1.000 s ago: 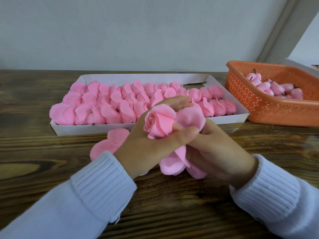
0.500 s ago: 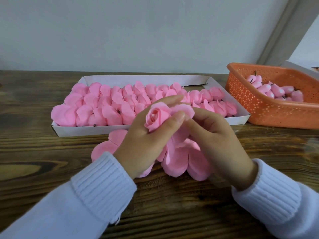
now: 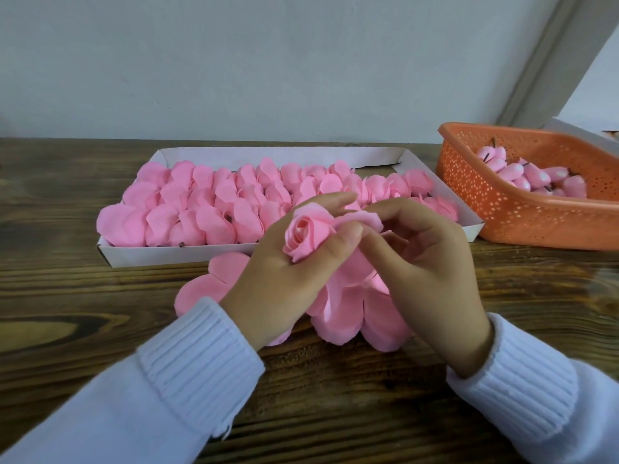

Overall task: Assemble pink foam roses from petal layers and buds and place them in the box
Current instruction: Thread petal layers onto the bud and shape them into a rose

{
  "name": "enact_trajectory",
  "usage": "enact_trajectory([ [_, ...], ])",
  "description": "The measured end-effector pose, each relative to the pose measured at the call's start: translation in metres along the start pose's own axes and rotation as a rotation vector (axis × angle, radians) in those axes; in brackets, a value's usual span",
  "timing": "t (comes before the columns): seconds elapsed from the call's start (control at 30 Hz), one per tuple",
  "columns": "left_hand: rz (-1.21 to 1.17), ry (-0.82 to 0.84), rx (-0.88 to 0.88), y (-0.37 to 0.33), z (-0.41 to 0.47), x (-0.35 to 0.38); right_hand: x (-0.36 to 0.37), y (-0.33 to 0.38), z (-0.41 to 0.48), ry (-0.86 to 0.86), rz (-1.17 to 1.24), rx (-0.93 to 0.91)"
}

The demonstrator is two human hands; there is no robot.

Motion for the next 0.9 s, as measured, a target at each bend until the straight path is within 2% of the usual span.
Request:
enact_trajectory([
  [0.17, 0.019, 0.048, -0.02, 0.003, -0.001, 0.003, -0.004, -0.001, 0.001, -0.036, -0.048, -0.003],
  [0.47, -0.023, 0.07, 0.004, -0.003, -0.002, 0.005, -0.008, -0.004, 0.001, -0.081, 0.014, 0.021],
  [0.73, 0.0, 0.095, -0.035, 0.006, -0.002, 0.007, -0.003, 0.001, 0.0, -0.033, -0.026, -0.021],
  [0.9, 0.005, 0.13, -0.002, 0.002, -0.002, 0.01, 0.002, 0.008, -0.001, 0.028, -0.031, -0.087],
])
Point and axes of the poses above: each hand's wrist, its own z-axis towards the middle knuckle, its own x-axis out of the palm, y = z × x, the point moved 8 cm from there along z, towards the middle knuckle, and after that the axes turned 12 degrees about z, right-handed, at the moved point
